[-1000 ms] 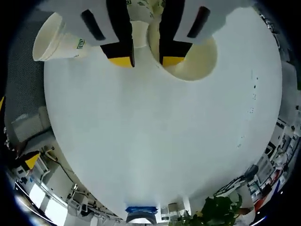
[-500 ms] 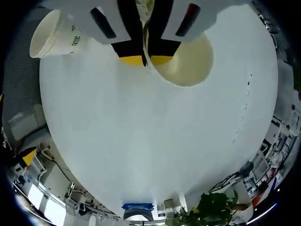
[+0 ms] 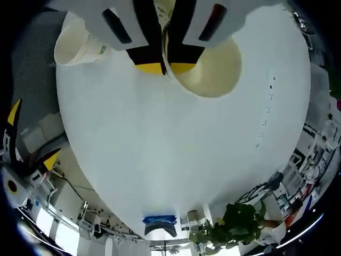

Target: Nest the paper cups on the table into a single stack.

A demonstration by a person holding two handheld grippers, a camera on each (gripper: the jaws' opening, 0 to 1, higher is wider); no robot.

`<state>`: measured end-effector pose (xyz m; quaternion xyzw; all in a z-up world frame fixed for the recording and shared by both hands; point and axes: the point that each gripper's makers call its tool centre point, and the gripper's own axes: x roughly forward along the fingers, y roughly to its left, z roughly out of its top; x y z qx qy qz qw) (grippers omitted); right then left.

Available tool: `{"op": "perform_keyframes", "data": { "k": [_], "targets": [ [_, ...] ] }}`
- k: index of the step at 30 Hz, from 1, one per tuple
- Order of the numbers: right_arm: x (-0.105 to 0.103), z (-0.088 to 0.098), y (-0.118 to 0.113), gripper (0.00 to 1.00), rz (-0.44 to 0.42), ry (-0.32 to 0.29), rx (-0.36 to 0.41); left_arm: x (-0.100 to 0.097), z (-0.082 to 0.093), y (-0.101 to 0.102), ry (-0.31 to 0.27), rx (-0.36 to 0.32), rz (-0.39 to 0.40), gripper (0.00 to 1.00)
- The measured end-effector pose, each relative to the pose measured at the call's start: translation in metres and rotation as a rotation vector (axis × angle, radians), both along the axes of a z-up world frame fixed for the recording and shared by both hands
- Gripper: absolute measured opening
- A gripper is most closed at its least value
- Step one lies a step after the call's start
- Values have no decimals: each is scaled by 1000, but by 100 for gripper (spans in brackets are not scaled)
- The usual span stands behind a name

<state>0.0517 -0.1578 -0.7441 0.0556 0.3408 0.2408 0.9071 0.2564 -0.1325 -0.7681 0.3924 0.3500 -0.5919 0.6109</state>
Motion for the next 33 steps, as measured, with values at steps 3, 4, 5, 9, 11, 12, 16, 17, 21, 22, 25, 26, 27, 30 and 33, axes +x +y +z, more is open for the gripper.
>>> {"op": "perform_keyframes", "data": {
  "k": [3,4,5,9,11,12,16,17,21,22,25,26,27,30,33],
  "targets": [
    [0,-1,2,78,9,2,0,0,10,4,-8,2,-7,0],
    [0,-2,3,78,14,3,0,1,13,5,-10,-5,-4,0],
    [0,-2,3,78,15,5,1,0,15,5,-4,-13,0,0],
    [3,-2,6,78,25,3,0,-3,29,9,-26,-21,-6,0],
    [5,0,8,78,31,-1,4,-6,35,11,-34,-25,-8,0],
    [5,0,8,78,32,-2,5,-6,36,11,-37,-26,-9,0],
    [6,-2,10,78,37,-1,10,-14,43,15,-45,-28,-18,0],
    [7,-2,10,78,39,-1,11,-15,43,16,-48,-26,-21,0],
    [7,-2,12,78,50,-1,8,-24,53,23,-59,-24,-34,0],
    [7,-2,12,78,51,0,8,-26,55,24,-60,-26,-35,0],
    [7,-3,17,78,65,0,3,-34,63,30,-67,-27,-41,0],
    [6,-2,19,78,68,-1,3,-32,63,30,-70,-25,-42,0],
    [6,-1,19,78,72,-2,2,-33,63,33,-75,-21,-46,0],
    [6,-1,18,78,78,-5,-1,-37,67,40,-80,-19,-49,0],
    [6,1,20,78,83,-6,-4,-46,77,46,-84,-23,-53,0]
  ]
}}
